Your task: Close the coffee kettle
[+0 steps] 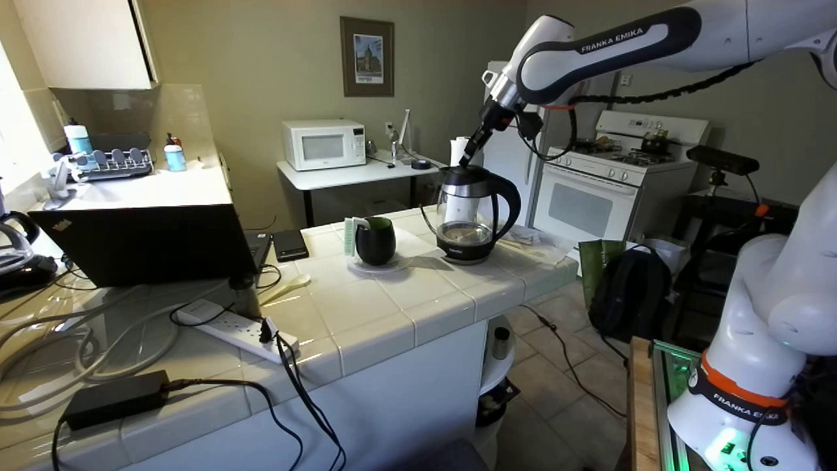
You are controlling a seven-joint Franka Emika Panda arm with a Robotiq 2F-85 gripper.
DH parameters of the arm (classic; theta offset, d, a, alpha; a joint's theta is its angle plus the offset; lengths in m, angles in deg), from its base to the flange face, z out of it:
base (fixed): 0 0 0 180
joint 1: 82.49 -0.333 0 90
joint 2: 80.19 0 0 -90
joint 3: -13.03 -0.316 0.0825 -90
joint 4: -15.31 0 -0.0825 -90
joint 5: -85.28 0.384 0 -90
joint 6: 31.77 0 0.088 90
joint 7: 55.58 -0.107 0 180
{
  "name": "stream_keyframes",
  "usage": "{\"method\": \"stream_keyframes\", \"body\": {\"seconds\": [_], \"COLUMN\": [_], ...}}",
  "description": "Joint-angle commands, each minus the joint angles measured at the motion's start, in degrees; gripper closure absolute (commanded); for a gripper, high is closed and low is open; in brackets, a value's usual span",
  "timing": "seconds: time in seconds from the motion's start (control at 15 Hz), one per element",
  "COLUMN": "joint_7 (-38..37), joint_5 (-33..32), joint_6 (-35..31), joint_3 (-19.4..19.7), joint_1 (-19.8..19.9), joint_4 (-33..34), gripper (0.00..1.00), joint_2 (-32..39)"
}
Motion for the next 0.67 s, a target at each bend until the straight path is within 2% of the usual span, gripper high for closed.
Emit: {"method": "stream_keyframes", "body": {"seconds": [0.0, 0.6], "joint_7": [3.3, 4.7], "joint_5": [2.7, 2.8], "joint_6": [-1.5, -2.6], "joint_3": [0.1, -0.3], "joint_1": [-0.3, -0.4], "joint_4": [-0.9, -0.7], "gripper": [1.00, 1.00], "joint_2": [0.6, 0.2]}}
